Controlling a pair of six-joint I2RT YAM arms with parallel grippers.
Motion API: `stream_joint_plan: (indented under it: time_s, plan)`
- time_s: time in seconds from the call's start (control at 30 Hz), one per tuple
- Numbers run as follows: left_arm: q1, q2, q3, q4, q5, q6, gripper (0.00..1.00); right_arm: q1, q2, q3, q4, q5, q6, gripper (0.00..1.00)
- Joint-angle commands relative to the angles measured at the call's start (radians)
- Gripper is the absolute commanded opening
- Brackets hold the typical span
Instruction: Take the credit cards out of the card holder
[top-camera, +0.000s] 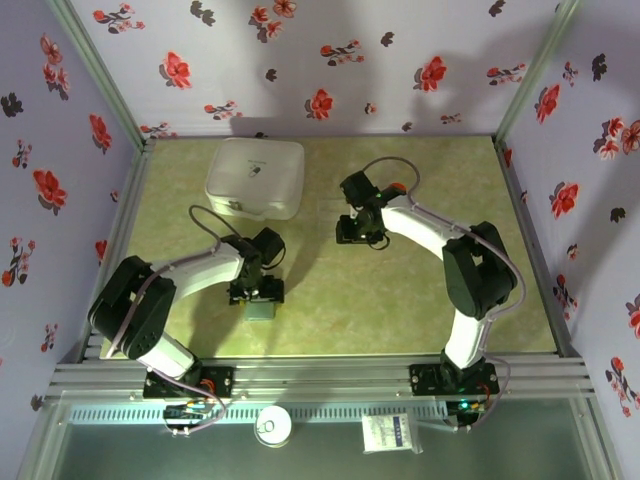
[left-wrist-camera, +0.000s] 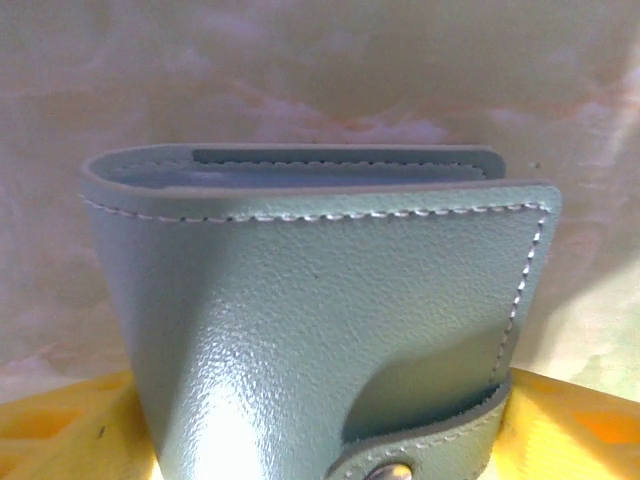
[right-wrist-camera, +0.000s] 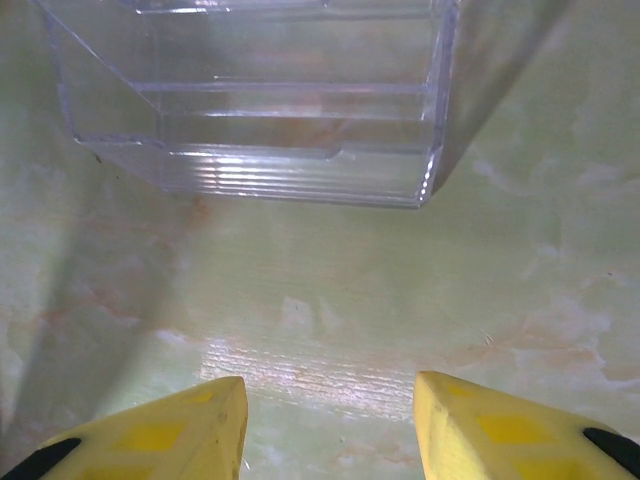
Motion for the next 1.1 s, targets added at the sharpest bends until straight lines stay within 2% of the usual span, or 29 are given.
stream_joint_plan:
  time_s: [0.0,0.27,0.7,0.87,1.0,1.07]
  plan:
    - [-0.015,0.007,0.042,-0.03,-0.021,0.006,0.75,0.004,-0.048,-0.025,0.007,0.03,-0.022,0.48]
    - [-0.022,0.027,0.158,-0.034,-0.004,-0.005,0.76,-0.03,-0.112,-0.088,0.042,0.047,-0.017,0.48]
    - [-0.051,0.283,0.388,0.085,0.077,-0.015,0.77,-0.087,-0.183,-0.179,0.062,0.024,-0.014,0.49]
    - [-0.054,0.323,0.429,0.109,0.118,-0.025,0.78,-0.087,-0.185,-0.21,0.076,0.016,-0.002,0.49]
    - [-0.057,0.31,0.43,0.108,0.156,-0.029,0.86,-0.087,-0.193,-0.223,0.089,0.005,0.01,0.49]
    - [-0.058,0.291,0.411,0.13,0.18,-0.037,0.86,-0.084,-0.198,-0.221,0.087,0.001,0.013,0.49]
